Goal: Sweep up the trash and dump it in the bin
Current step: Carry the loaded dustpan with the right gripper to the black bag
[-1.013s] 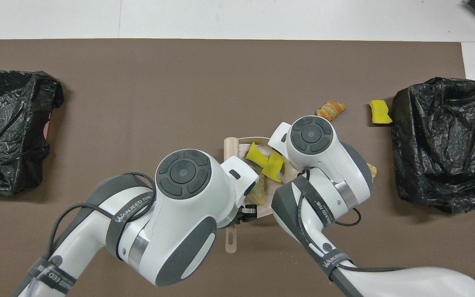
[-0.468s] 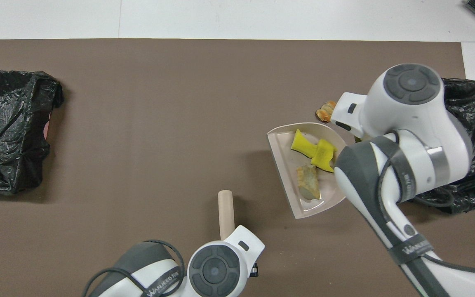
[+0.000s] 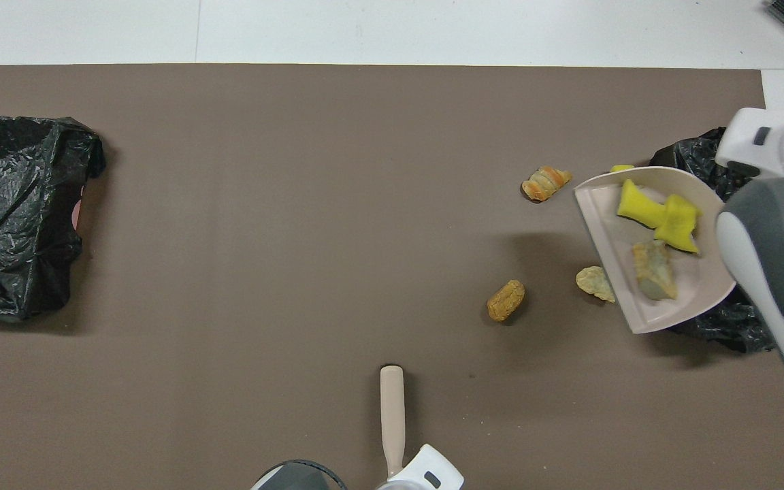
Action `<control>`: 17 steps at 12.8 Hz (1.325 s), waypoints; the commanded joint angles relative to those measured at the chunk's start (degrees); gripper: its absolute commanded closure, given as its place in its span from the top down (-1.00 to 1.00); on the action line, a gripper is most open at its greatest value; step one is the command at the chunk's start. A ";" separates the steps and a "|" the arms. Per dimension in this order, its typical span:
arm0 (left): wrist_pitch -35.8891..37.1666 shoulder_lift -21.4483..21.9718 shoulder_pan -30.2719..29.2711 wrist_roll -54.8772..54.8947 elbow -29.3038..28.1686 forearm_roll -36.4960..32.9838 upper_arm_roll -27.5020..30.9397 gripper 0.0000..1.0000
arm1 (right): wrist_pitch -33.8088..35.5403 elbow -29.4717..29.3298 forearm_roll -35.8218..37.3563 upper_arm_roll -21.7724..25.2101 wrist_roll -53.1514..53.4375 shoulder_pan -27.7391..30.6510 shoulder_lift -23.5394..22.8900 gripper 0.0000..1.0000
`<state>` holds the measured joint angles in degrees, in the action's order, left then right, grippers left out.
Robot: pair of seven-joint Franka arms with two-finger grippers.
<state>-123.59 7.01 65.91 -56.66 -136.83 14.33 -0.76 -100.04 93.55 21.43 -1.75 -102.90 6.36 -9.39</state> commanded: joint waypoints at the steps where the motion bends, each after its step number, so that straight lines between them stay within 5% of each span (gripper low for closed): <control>1: -2.97 2.66 0.80 -1.44 -3.44 -1.24 0.58 -1.00 | -7.41 -0.56 2.73 -0.36 -4.23 7.94 -0.10 -1.00; 3: -3.94 2.66 0.71 -1.35 -4.06 -1.15 0.58 -1.00 | -11.82 -0.12 9.73 -0.27 -4.60 12.43 0.07 -1.00; 4: -4.12 2.57 0.71 -1.44 -4.06 -1.15 0.58 -0.50 | -14.02 0.92 13.51 -0.27 -4.42 13.75 0.51 -1.00; 9: -3.86 2.39 0.01 -1.17 -4.15 -1.06 0.58 -0.35 | -19.14 11.38 36.19 -0.27 16.01 13.51 2.27 -1.00; 12: -2.90 1.87 -0.08 -0.65 -3.28 -1.15 0.67 0.09 | -18.96 16.48 45.95 -0.36 27.19 11.05 2.18 -1.00; 14: -2.71 1.52 -0.78 0.31 -2.57 -1.23 0.84 1.00 | -18.26 17.37 50.53 -0.28 28.89 10.43 2.44 -1.00; 17: 0.87 0.29 -7.44 7.40 2.42 -2.02 0.85 1.00 | -16.68 17.37 60.28 -0.28 28.72 9.38 3.15 -1.00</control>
<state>-126.05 7.46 62.84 -53.85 -137.60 13.85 0.08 -117.36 108.99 76.18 -2.03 -74.76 15.96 -8.79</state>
